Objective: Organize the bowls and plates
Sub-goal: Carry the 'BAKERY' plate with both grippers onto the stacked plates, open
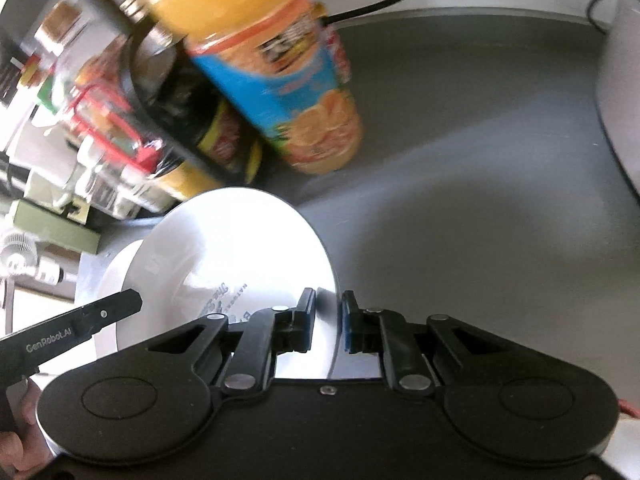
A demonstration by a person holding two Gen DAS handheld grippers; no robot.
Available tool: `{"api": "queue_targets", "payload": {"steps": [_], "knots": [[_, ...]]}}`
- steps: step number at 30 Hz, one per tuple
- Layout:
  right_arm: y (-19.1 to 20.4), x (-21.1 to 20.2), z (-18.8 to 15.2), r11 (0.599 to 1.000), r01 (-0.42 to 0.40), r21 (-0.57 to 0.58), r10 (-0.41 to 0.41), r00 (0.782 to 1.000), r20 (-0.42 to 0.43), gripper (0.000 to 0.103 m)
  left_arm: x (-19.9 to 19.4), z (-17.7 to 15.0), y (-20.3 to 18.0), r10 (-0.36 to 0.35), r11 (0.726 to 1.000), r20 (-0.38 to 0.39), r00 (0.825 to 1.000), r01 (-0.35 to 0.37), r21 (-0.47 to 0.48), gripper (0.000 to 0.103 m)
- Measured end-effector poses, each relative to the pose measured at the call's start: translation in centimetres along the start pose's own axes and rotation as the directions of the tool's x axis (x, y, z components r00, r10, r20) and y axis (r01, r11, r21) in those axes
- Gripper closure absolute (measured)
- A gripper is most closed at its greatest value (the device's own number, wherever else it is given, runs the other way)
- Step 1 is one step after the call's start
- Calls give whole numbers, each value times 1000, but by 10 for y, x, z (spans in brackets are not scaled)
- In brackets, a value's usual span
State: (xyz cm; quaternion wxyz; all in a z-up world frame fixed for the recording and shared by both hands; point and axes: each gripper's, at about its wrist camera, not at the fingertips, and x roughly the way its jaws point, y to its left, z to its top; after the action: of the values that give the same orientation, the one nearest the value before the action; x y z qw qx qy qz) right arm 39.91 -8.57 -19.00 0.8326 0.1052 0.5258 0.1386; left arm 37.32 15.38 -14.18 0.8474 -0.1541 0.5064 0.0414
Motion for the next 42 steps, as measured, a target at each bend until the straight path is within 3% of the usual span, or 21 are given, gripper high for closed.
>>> {"api": "queue_targets", "payload": {"steps": [11, 28, 35, 42], "knots": [[61, 29, -8, 996, -34, -84, 28, 998, -64, 89, -8, -16, 66, 47, 994, 5, 999, -46, -102, 94], [127, 59, -19, 977, -22, -213, -2, 994, -110, 89, 5, -25, 140, 48, 969, -16, 999, -51, -240, 93], [138, 73, -27, 972, -6, -233, -23, 992, -123, 89, 6, -26, 154, 42, 971, 6, 999, -40, -235, 93], [129, 71, -25, 982, -33, -184, 11, 993, -121, 88, 9, -25, 139, 102, 985, 19, 995, -98, -141, 93]]}}
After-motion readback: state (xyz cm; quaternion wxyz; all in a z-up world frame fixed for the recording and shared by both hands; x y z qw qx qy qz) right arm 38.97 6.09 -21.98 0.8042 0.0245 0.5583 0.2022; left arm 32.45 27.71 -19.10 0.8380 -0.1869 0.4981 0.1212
